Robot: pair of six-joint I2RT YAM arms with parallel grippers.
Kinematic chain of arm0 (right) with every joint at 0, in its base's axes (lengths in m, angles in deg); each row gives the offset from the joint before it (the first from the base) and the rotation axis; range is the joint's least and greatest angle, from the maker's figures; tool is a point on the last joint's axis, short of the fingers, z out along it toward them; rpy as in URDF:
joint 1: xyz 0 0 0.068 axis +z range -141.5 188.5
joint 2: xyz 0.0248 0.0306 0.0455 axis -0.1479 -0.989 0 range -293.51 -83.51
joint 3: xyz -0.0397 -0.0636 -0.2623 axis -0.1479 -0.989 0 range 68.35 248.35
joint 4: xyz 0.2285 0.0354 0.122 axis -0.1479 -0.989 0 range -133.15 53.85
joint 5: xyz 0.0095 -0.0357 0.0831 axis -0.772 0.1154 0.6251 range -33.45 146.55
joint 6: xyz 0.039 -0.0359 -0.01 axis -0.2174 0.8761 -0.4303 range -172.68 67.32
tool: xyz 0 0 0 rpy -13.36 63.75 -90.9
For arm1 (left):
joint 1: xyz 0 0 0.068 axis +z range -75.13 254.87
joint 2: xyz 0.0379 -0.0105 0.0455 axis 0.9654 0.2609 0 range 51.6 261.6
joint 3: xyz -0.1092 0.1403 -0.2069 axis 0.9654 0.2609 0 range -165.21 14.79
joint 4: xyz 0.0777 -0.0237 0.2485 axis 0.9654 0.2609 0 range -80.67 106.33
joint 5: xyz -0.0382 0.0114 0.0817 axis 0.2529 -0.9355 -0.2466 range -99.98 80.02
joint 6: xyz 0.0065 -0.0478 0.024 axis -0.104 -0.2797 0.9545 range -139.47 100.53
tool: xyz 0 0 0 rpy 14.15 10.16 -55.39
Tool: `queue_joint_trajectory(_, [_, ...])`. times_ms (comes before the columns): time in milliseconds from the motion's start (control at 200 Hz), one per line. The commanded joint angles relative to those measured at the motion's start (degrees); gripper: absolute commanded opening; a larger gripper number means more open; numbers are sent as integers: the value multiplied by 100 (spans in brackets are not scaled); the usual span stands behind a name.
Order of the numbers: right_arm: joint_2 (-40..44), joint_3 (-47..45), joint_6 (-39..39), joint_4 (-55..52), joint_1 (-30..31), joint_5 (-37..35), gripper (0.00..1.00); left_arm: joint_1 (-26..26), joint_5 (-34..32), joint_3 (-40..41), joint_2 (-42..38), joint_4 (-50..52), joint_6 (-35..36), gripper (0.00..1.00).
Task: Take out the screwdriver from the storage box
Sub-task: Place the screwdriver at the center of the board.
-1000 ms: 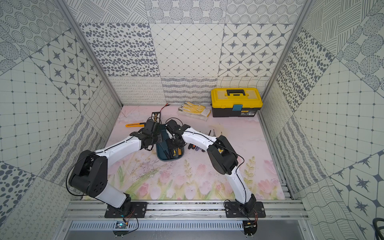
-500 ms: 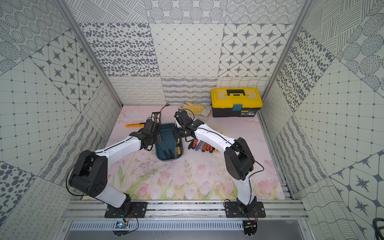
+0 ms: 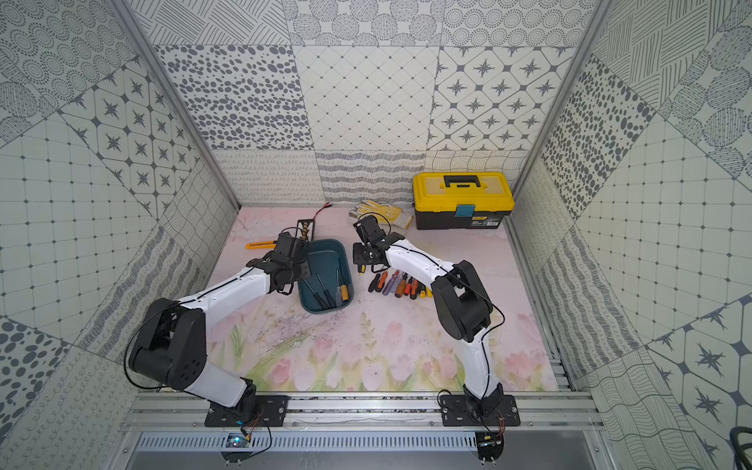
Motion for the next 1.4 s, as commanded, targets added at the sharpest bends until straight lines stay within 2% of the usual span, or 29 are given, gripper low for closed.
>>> queue_joint_trajectory(0, [-377, 321, -217, -63, -27, 119, 0, 41, -200, 0, -72, -350, 75, 0])
queue_joint_trajectory(385, [-1106, 890, -274, -900, -44, 153, 0, 42, -173, -14, -9, -361, 74, 0])
queue_joint_trajectory(655, [-993, 660, -48, -1452, -52, -174, 0, 39, -121, -4, 11, -367, 31, 0])
queue_joint_trajectory(1396, [-765, 178, 119, -1503, -49, -84, 1, 39, -42, 5, -4, -374, -14, 0])
